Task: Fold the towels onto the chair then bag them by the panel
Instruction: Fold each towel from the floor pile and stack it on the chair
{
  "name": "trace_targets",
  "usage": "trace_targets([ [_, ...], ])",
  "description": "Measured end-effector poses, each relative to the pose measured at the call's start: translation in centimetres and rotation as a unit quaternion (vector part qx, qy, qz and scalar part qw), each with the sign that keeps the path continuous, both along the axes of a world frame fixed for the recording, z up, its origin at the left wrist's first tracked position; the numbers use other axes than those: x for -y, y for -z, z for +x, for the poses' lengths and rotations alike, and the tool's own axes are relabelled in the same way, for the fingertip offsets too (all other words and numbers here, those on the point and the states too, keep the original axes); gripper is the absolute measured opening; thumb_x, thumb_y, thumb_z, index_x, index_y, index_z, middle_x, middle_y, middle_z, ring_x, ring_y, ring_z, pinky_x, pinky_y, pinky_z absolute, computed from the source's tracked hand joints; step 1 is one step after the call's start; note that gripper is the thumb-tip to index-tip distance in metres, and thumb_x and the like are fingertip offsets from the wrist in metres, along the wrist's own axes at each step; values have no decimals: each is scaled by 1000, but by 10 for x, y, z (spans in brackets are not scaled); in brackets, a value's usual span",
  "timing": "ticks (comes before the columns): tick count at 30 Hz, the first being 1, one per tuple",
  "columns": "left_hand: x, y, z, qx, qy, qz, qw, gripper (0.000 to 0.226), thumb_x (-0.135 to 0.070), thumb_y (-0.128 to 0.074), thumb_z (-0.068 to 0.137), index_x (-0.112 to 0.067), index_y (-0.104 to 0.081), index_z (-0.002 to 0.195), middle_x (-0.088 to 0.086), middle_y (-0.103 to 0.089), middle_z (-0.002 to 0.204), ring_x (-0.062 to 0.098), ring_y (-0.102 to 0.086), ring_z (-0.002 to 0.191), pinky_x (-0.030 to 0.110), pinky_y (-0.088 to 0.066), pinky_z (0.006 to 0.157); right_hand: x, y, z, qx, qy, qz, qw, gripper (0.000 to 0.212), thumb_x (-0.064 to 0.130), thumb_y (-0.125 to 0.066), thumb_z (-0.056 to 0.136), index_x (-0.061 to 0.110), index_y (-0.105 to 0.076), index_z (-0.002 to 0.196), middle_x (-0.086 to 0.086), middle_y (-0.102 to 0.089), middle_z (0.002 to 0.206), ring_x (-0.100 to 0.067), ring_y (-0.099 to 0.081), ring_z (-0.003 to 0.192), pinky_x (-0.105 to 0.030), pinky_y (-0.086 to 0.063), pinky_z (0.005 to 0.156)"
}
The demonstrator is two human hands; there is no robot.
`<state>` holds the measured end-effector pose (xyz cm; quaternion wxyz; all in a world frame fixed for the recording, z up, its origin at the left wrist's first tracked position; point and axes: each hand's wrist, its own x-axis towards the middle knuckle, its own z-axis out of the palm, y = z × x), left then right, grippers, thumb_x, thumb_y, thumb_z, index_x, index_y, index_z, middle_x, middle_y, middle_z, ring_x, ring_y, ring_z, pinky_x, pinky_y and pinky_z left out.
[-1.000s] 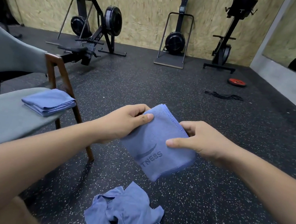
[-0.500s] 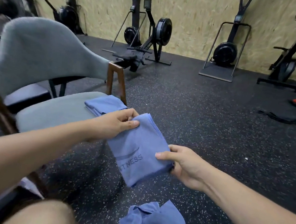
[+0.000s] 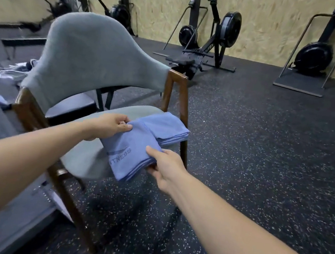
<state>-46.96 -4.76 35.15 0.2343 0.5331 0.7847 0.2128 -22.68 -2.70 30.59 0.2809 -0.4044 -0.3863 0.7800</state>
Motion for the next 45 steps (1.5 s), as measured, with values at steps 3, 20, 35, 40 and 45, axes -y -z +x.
trace_targets([
  [3,-15,10,-30,-61,-32,-15,998,28,-52,-62,105,-25,-68,99,3,-66,91,20,-55,81,33,-40,67,-10,-5,-25,-20,5,-18,1000,8,2,-68,103,10,-67,106,-9,-75,113,-23,-72,98,-37,-63,74],
  [20,-43,31,-40,-260,-20,49,964,38,-50,-72,97,-26,-59,123,-2,-56,115,25,-58,103,46,-52,93,-19,3,-2,54,-13,34,998,15,-1,-56,103,-12,-66,102,-16,-73,101,-24,-66,88,-29,-56,77],
  [35,-36,43,249,-165,269,93,944,8,-26,-68,97,-29,-62,103,-10,-70,87,11,-63,79,34,-48,70,-7,64,232,250,42,197,947,10,10,-62,103,7,-72,105,-11,-81,99,-18,-75,86,-34,-60,78],
  [40,-10,111,346,-158,361,-24,919,14,-29,-67,97,-25,-68,110,-6,-75,97,18,-68,91,36,-57,81,29,129,312,347,47,176,920,6,14,-69,90,17,-74,90,-6,-80,83,-31,-74,80,-50,-61,75],
  [45,30,184,409,-117,398,-96,905,26,-28,-72,91,-21,-69,115,-4,-77,103,21,-70,97,33,-54,80,71,183,362,429,17,172,887,10,16,-74,88,25,-70,87,3,-74,81,-19,-67,74,-27,-50,59],
])
